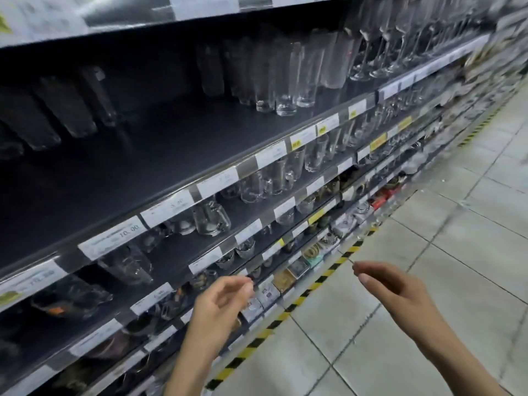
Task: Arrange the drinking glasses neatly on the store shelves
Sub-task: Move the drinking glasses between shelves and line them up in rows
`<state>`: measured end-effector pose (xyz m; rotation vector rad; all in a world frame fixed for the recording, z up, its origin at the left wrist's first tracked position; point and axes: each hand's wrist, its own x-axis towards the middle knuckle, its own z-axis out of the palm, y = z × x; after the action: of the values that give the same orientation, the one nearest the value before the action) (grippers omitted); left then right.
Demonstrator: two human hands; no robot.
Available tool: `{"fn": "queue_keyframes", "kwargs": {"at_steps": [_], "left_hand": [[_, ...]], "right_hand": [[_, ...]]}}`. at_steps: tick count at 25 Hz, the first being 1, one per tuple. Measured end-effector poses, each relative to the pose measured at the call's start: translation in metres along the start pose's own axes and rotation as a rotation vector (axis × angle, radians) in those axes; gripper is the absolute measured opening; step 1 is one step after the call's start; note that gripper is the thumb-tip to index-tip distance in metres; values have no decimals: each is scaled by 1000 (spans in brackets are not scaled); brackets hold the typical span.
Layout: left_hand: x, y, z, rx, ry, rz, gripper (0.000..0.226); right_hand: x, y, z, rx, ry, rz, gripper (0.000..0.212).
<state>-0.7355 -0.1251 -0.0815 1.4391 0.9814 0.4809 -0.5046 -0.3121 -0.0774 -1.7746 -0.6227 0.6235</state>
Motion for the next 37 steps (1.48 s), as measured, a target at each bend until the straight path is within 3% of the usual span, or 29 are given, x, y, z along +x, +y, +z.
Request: {"fn": "queue_keyframes", "kwargs": {"at_steps": [4,8,15,26,33,37], "left_hand": [[-6,5,67,82,-70,-32,7],[7,22,133,101,-38,9,10],[49,55,223,149,-129,83,11],[213,136,317,9,-61,110,9],[302,208,345,102,178,281,9],[335,237,357,46,385,324,9]], "right_hand": [[-9,18,-65,60,48,51,16],[-6,36,-127,101,74,122,15],[33,63,-190,229,184,193,13],[244,31,-242,238,158,110,14],[379,-8,-251,253,60,40,13],[439,-42,-252,304,-22,-54,27]]}}
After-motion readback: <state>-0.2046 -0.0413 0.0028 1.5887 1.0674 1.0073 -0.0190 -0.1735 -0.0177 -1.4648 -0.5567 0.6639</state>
